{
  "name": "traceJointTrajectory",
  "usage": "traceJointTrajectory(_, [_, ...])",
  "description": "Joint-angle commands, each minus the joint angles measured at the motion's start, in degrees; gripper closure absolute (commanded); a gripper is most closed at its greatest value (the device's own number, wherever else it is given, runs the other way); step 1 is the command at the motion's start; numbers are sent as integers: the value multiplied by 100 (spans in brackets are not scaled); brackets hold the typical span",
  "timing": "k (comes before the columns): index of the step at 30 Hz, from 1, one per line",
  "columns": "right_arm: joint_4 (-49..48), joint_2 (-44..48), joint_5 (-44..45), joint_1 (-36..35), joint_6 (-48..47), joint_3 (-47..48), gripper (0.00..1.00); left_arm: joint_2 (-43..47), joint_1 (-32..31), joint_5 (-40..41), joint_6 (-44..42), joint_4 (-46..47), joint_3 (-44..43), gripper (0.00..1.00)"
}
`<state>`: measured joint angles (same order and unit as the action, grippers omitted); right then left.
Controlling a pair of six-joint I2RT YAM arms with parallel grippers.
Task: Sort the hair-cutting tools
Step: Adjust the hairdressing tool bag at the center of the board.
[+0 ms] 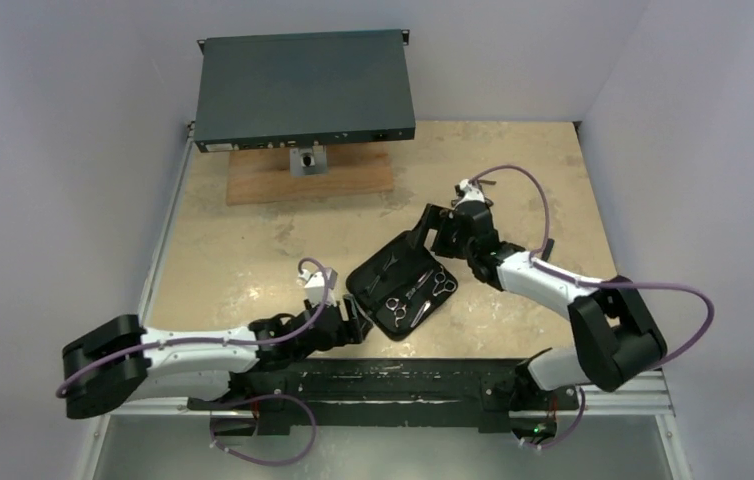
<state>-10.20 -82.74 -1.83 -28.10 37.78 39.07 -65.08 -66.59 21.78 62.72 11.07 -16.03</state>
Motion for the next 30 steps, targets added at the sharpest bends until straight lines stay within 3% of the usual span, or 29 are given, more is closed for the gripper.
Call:
traceJointTrajectory(1, [709, 778, 498, 32, -89, 383, 12, 1156, -46, 1000, 132, -2264, -107, 28])
traceJointTrajectory(3, [871, 1255, 455, 32, -95, 279, 12, 1667, -22, 1360, -209, -2783, -306, 15])
traceJointTrajectory(5, [885, 1746, 225, 35, -72, -29, 12, 1955, 269, 1399, -987, -2808, -568, 13])
traceJointTrajectory(8, [924, 2510, -159, 32, -42, -657, 13, 1935, 1282, 506, -1843, -2325, -864, 13])
traceJointTrajectory(12, [875, 3391, -788, 22, 385, -1610, 14, 1168, 2271, -683, -2412, -1678, -1344, 13])
traceJointTrajectory(17, [783, 4202, -1024, 24, 1007, -2525, 15, -259, 2663, -1679, -2679, -1202, -2146, 12])
traceJointTrajectory(24, [1231, 4262, -659, 15, 1175, -2605, 14, -1451, 2752, -1893, -2783, -1044, -2759, 13])
traceJointTrajectory(30, [614, 3596, -702, 15, 1433, -2878, 14, -2067, 2791, -2216, -2905, -899, -2859, 19])
